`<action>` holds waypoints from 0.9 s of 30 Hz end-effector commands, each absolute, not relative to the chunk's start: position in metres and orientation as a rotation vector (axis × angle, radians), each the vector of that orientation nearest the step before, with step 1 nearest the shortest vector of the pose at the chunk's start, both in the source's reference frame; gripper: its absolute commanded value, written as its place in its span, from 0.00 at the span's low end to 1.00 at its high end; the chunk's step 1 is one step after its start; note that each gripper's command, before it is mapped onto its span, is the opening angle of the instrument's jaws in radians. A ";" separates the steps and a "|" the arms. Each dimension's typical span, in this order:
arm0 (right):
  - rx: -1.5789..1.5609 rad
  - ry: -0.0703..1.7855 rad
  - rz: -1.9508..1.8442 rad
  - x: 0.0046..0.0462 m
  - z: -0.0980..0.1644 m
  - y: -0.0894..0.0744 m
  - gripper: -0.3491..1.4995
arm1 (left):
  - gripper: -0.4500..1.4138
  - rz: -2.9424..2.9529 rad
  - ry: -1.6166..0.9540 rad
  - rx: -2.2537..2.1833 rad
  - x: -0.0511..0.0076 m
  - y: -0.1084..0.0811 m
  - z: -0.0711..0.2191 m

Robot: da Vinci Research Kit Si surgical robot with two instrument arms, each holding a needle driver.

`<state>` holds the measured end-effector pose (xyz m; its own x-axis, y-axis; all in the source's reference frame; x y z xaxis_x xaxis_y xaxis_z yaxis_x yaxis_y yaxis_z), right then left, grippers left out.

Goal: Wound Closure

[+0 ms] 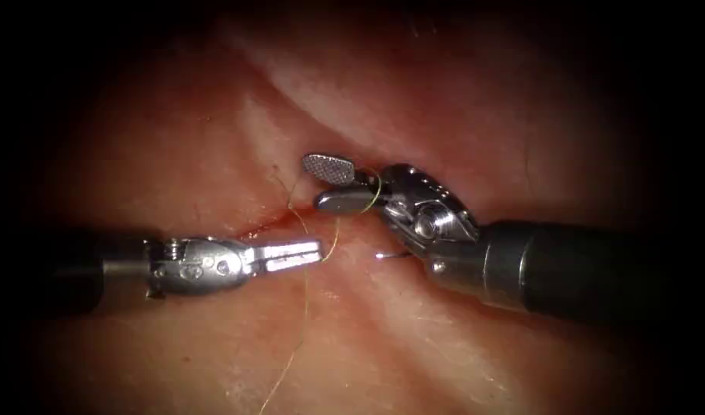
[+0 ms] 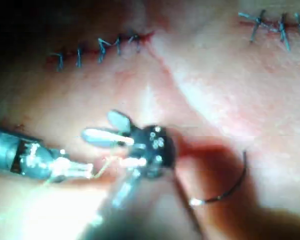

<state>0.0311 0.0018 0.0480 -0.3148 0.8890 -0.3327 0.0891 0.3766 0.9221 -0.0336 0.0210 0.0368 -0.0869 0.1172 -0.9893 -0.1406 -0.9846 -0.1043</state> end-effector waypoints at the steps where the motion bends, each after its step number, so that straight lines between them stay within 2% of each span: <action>1: 0.871 1.643 1.089 0.0318 0.049 0.002 0.72 | 0.00 2.195 0.023 -2.000 -0.0342 0.021 0.037; 3: 0.864 1.606 1.108 0.0317 0.049 0.002 0.72 | 0.00 2.194 0.022 -2.002 -0.0342 0.021 0.037; 5: 0.851 1.464 1.186 0.0313 0.050 0.002 0.73 | 0.00 2.197 0.010 -1.998 -0.0341 0.021 0.037; 9: 0.831 1.379 1.296 0.0307 0.050 0.003 0.73 | 0.00 2.198 0.011 -1.999 -0.0341 0.021 0.037; 27: 0.800 1.217 1.397 0.0300 0.055 0.002 0.73 | 0.00 2.201 0.008 -2.000 -0.0340 0.021 0.037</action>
